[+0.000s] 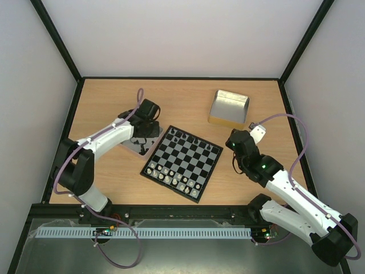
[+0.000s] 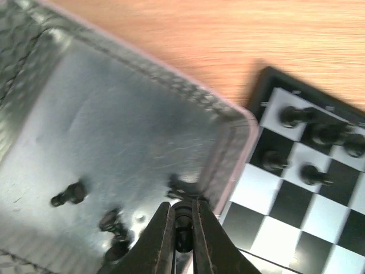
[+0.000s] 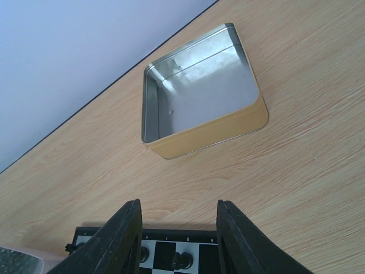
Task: Set up the chess pieces on the board
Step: Pick up the chess piece from the storage box, then place the chess piece on the chessboard.
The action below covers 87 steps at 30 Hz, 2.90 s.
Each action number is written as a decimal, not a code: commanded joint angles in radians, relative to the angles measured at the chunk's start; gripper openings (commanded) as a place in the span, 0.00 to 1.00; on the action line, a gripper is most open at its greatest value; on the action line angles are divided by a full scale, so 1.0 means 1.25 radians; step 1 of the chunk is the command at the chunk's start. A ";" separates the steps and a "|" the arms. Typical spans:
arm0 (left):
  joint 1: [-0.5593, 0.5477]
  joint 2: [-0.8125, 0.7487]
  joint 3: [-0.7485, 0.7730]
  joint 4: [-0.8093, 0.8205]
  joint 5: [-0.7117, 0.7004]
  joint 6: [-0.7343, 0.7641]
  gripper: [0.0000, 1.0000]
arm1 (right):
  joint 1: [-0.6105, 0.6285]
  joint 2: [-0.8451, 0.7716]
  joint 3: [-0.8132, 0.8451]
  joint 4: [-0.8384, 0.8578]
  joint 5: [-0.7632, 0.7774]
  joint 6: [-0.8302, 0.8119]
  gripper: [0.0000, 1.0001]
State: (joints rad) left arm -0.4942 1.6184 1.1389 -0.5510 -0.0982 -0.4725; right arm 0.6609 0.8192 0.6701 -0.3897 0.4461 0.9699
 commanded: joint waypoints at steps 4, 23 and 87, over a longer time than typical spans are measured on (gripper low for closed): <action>-0.126 -0.007 0.032 0.038 0.015 0.069 0.08 | -0.003 -0.007 -0.015 0.016 0.020 0.022 0.35; -0.264 0.279 0.244 -0.043 -0.033 0.037 0.10 | -0.002 -0.027 -0.028 0.009 0.032 0.025 0.35; -0.143 0.033 0.085 0.001 -0.007 -0.038 0.45 | -0.002 -0.075 -0.038 0.015 -0.084 0.033 0.41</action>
State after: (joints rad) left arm -0.7368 1.7344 1.3140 -0.5571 -0.0715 -0.4671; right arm 0.6609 0.7357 0.6456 -0.3832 0.3687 0.9920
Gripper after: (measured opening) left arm 0.445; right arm 0.405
